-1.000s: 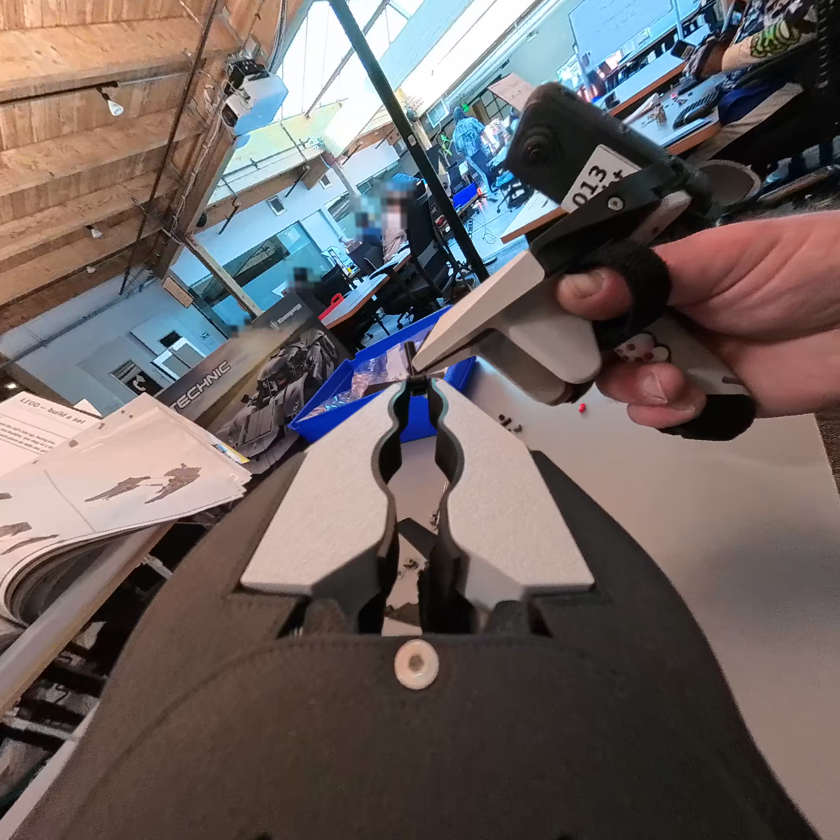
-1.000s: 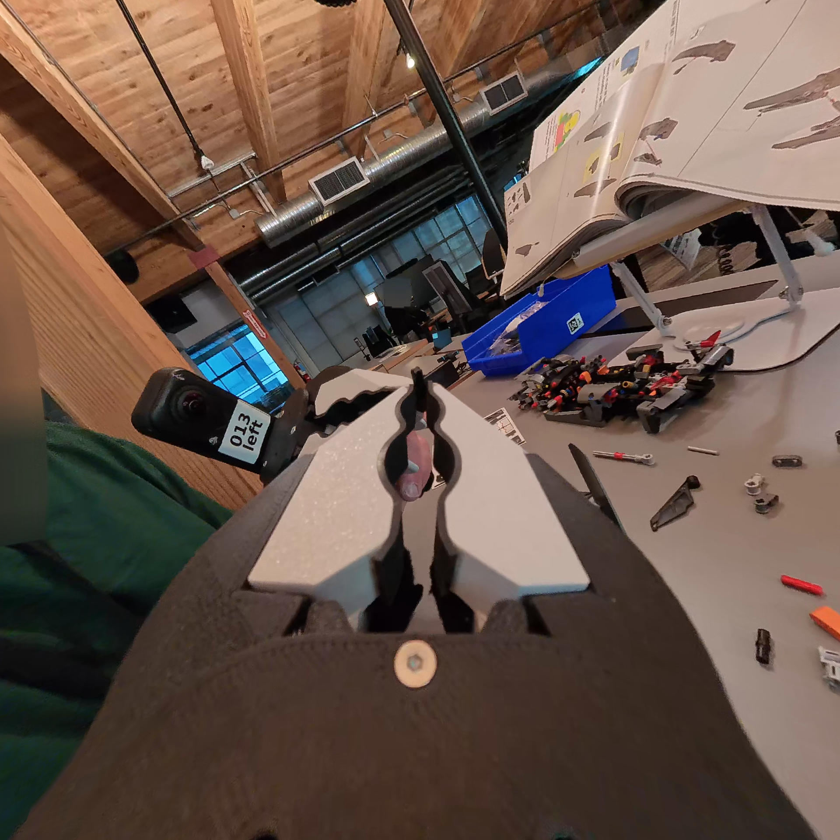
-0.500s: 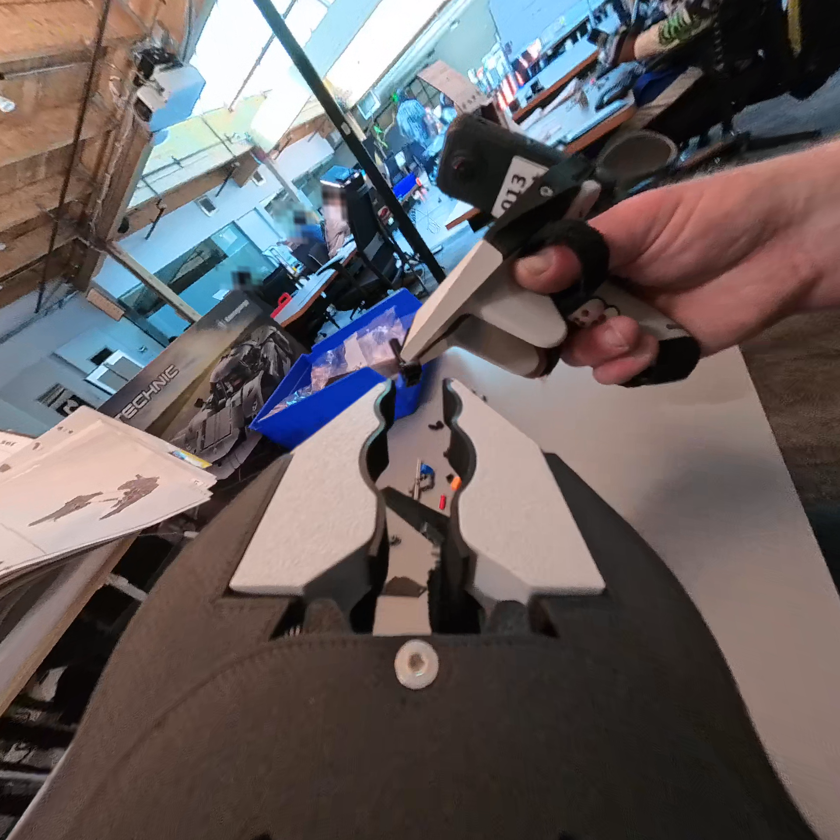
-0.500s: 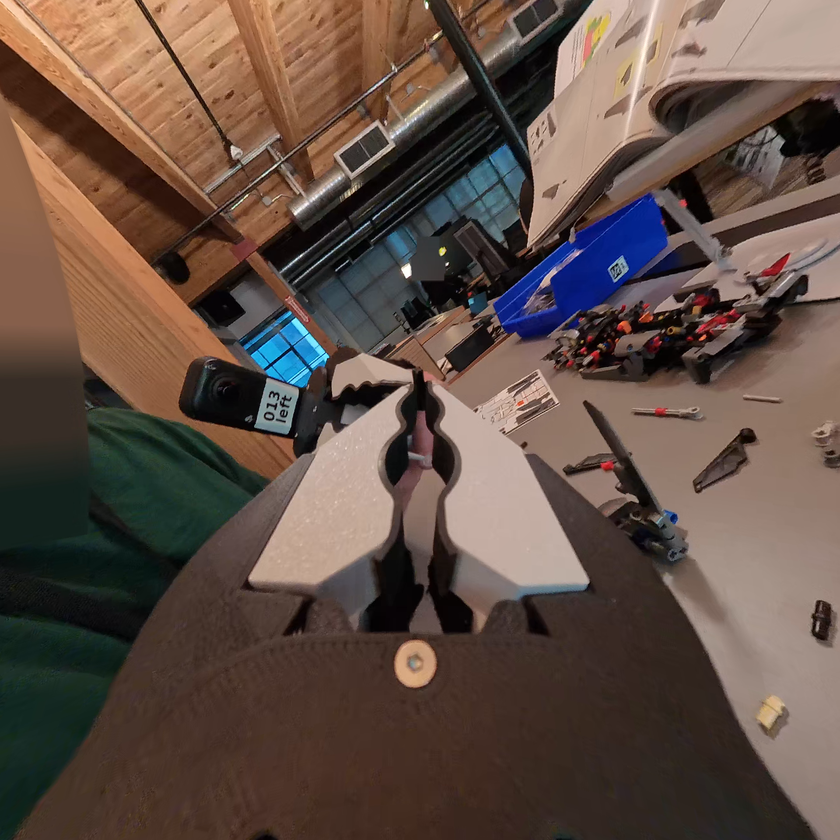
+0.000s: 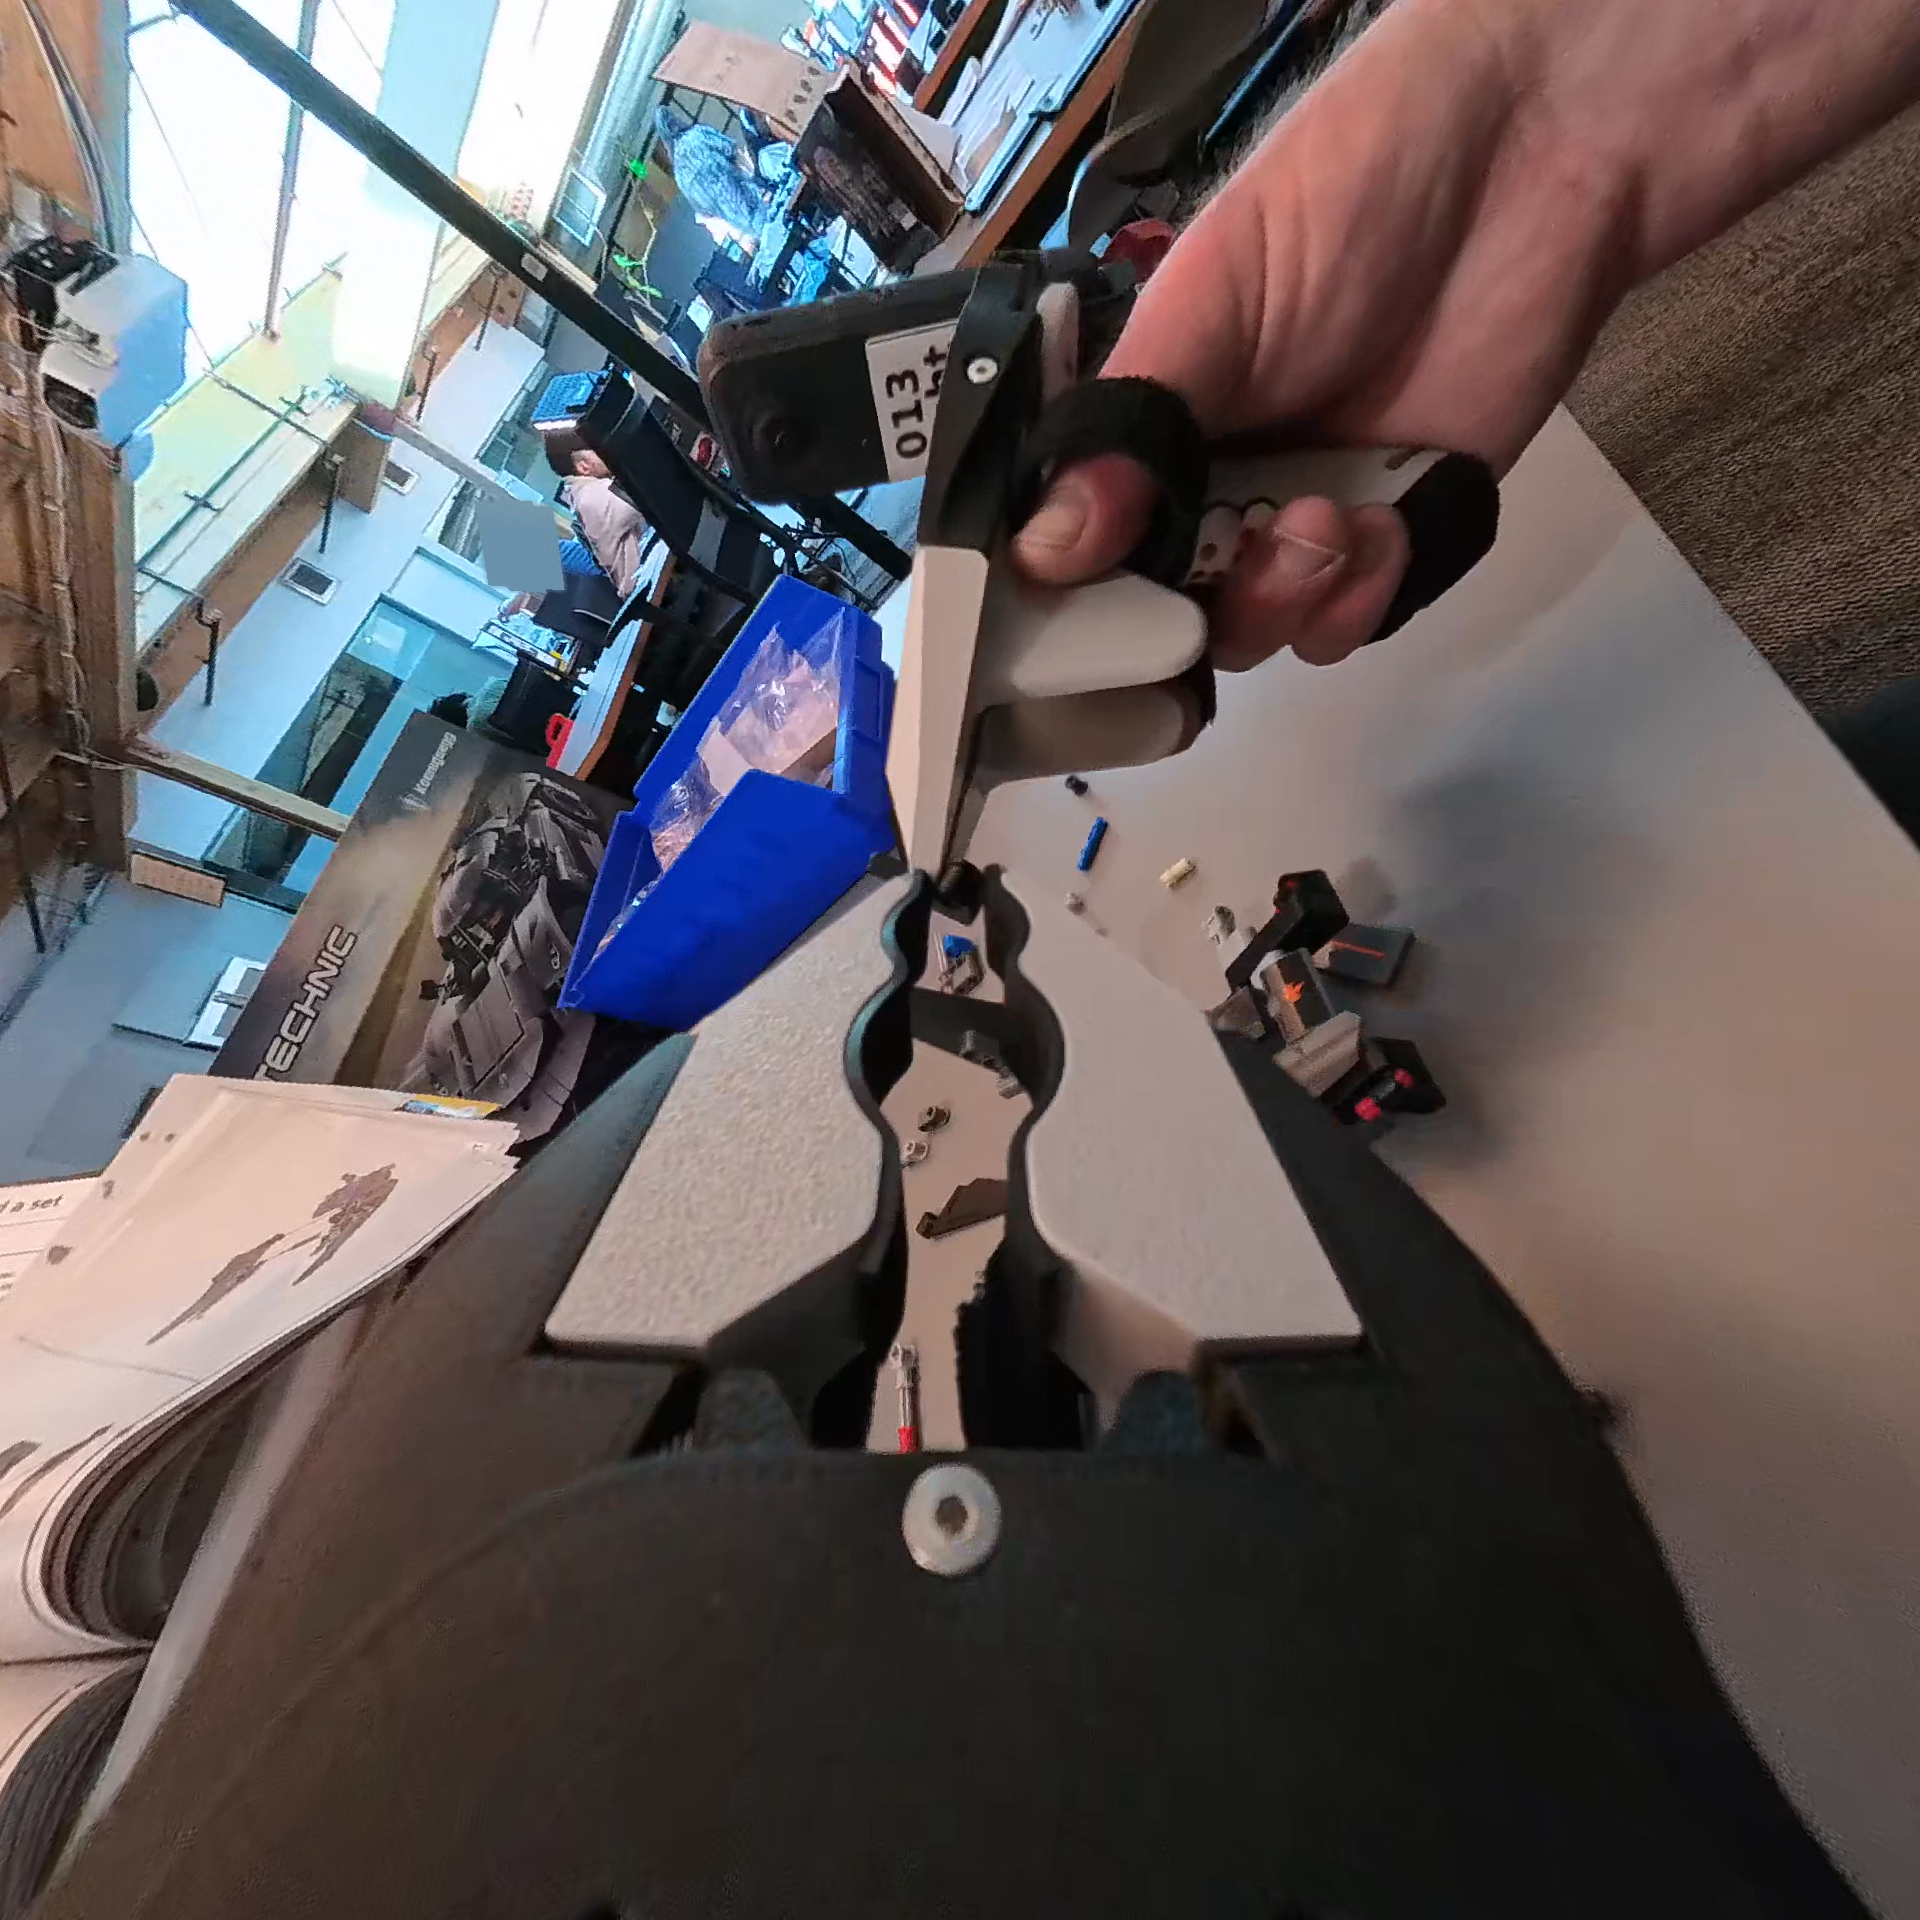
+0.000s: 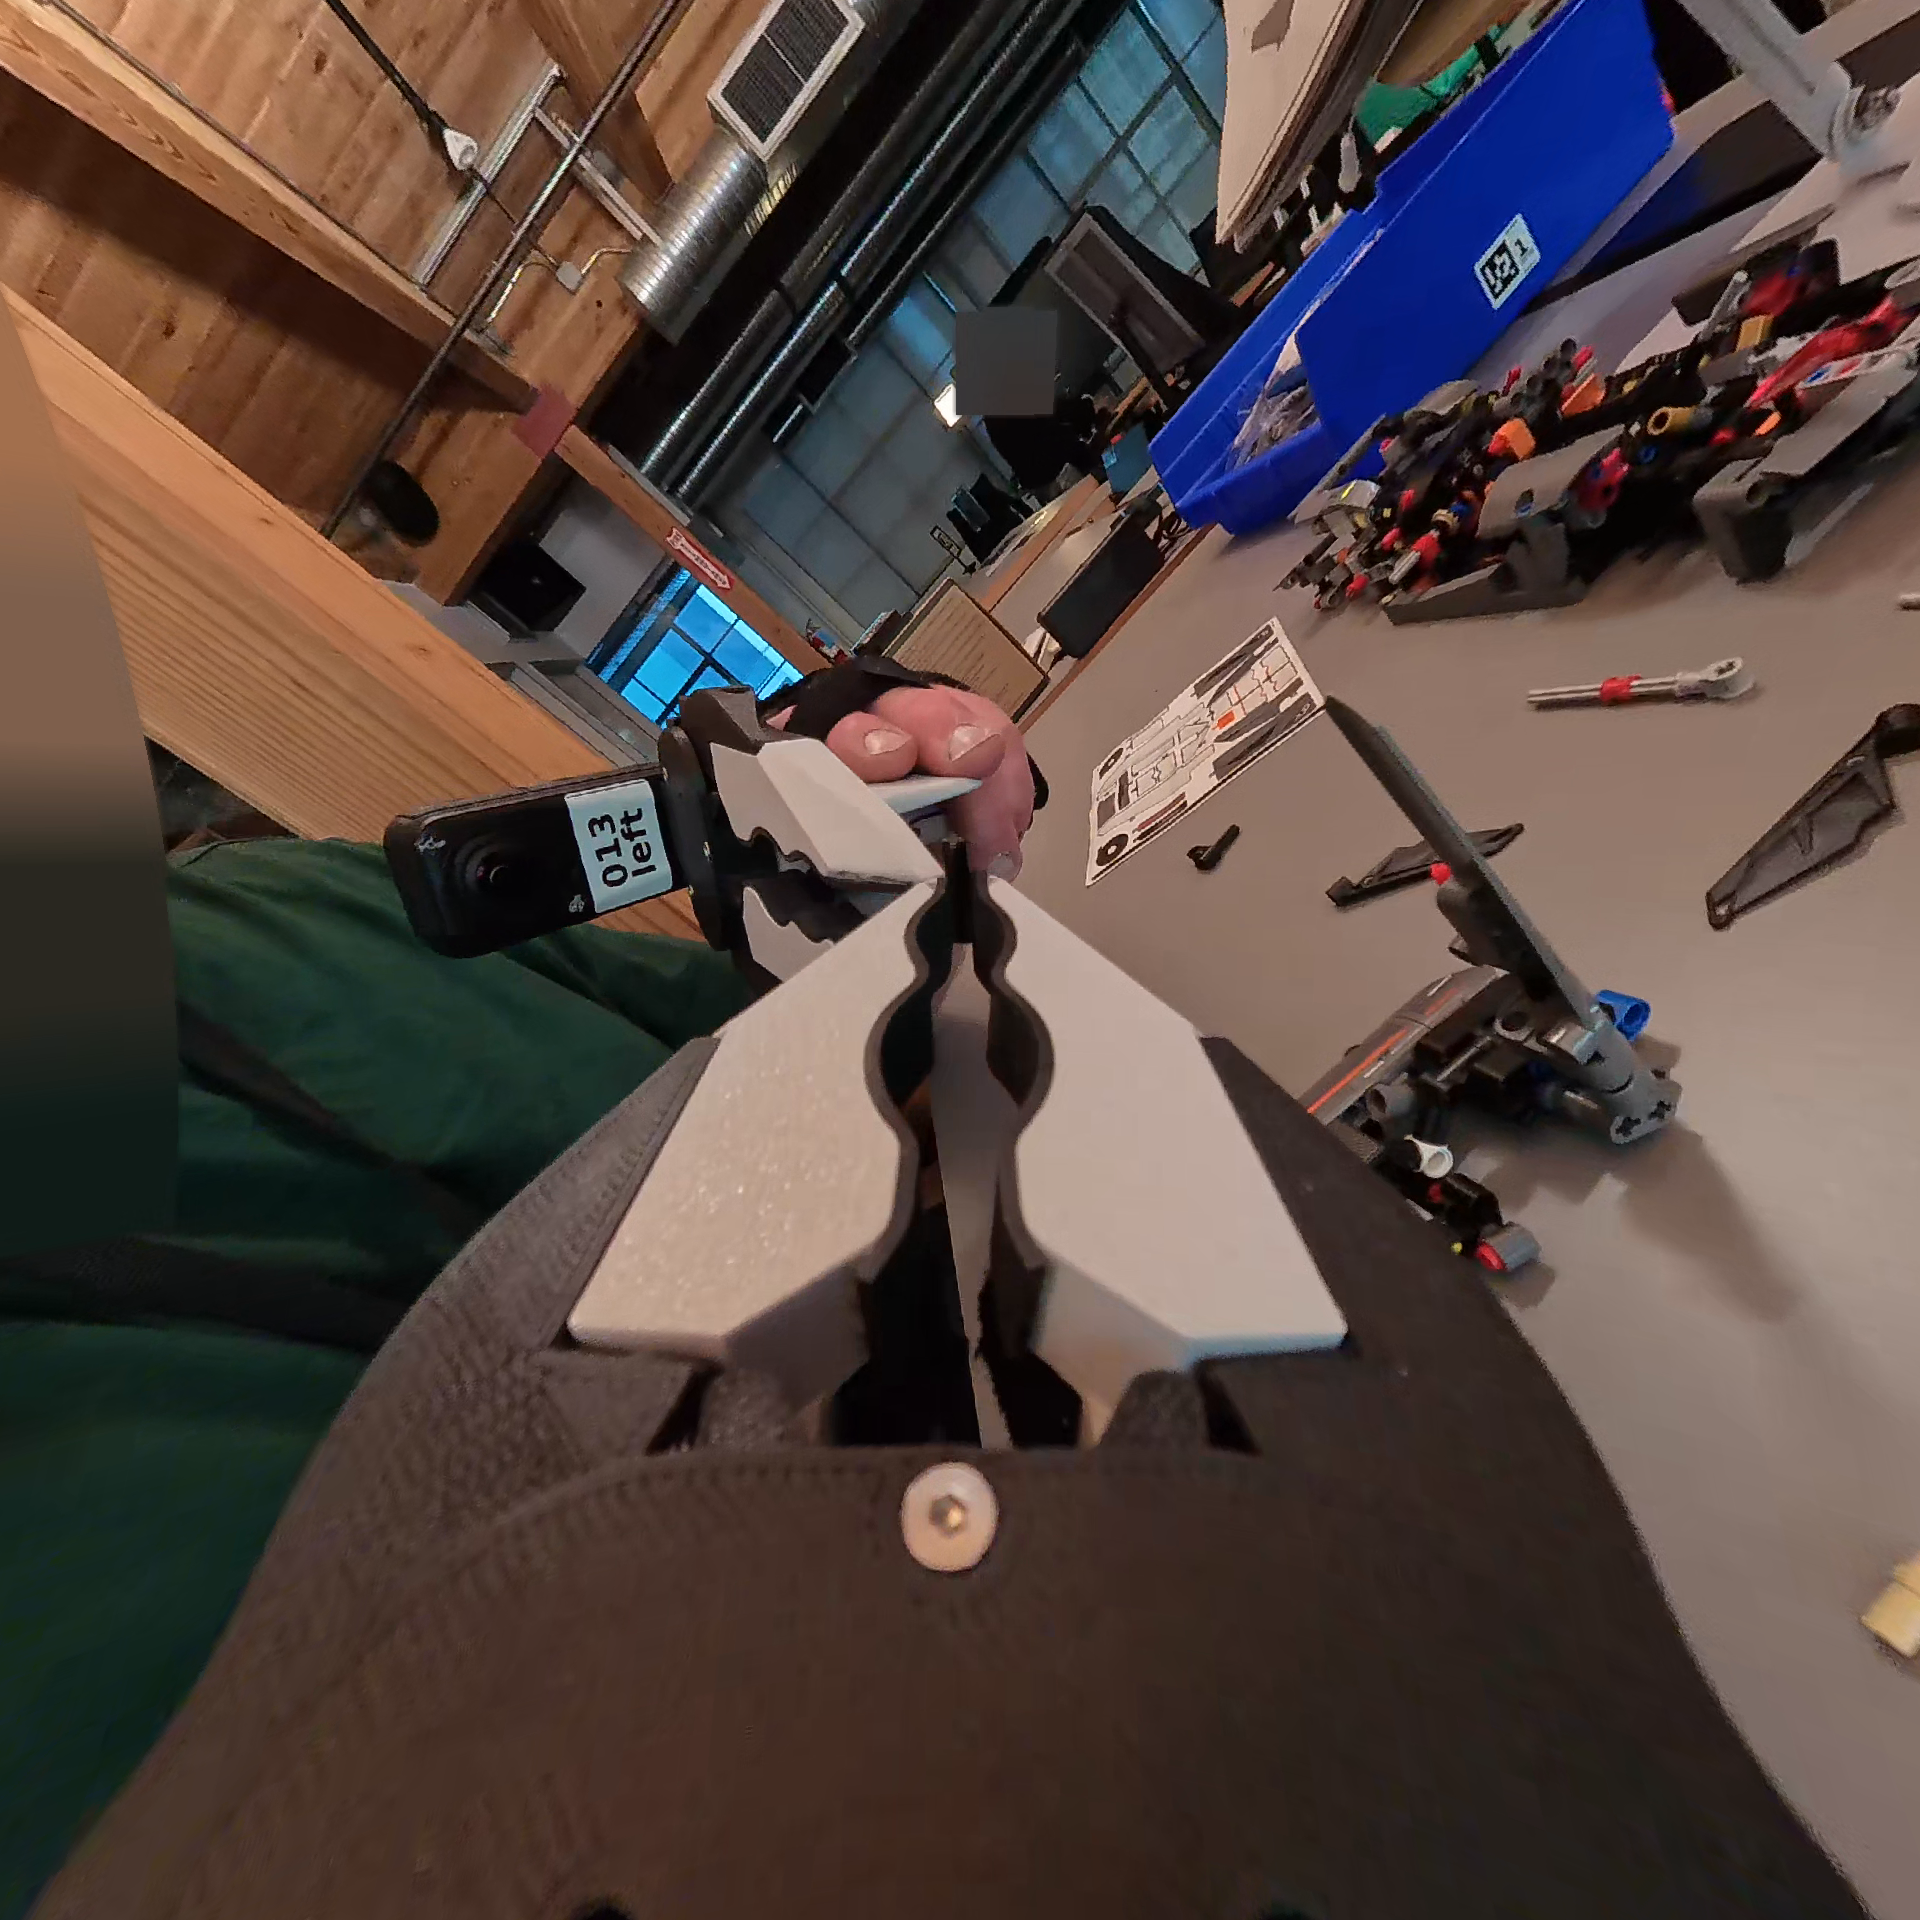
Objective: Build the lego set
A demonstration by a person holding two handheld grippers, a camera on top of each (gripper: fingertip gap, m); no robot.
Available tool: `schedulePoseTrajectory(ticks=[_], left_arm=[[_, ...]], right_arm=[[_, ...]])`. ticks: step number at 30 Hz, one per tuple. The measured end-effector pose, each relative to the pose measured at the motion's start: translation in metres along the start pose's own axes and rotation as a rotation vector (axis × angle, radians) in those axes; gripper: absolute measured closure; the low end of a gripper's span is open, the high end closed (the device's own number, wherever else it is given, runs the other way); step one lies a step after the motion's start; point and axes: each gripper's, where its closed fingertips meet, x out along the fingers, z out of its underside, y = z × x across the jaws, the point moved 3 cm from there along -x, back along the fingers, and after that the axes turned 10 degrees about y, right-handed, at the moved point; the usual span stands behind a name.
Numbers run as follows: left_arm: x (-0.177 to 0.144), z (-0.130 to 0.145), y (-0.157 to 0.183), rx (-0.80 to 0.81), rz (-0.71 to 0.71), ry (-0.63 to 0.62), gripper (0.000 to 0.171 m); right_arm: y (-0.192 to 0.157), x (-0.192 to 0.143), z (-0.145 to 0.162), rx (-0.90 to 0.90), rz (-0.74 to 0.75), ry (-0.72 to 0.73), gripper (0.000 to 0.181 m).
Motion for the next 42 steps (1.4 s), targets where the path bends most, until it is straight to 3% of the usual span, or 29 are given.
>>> schedulePoseTrajectory(ticks=[5,9,17,23,27,32,38,42], left_arm=[[0.000,0.008,0.000,-0.040,0.004,-0.015,0.165],[0.001,0.018,-0.006,-0.205,-0.025,-0.024,0.165],[0.004,0.022,-0.017,-0.813,-0.027,0.127,0.167],[0.008,0.028,-0.017,-1.108,-0.056,0.195,0.167],[0.008,0.028,-0.015,-1.187,-0.055,0.207,0.167],[0.009,0.031,-0.010,-1.148,-0.066,0.156,0.167],[-0.004,0.040,-0.016,-1.058,-0.067,0.130,0.159],[-0.004,0.073,-0.009,-1.046,0.068,-0.028,0.149]], right_arm=[[0.008,0.003,0.000,0.020,0.013,-0.008,0.180],[0.015,-0.003,-0.008,-0.082,0.094,0.030,0.173],[0.000,0.003,-0.001,-0.992,0.557,-0.182,0.165],[-0.002,0.015,0.002,-1.254,0.742,-0.256,0.173],[0.002,0.016,0.004,-1.319,0.797,-0.296,0.176],[0.007,0.015,0.009,-1.328,0.821,-0.316,0.176],[0.019,0.008,0.016,-1.180,0.796,-0.245,0.176],[0.034,0.003,0.022,-1.054,0.771,-0.196,0.176]])
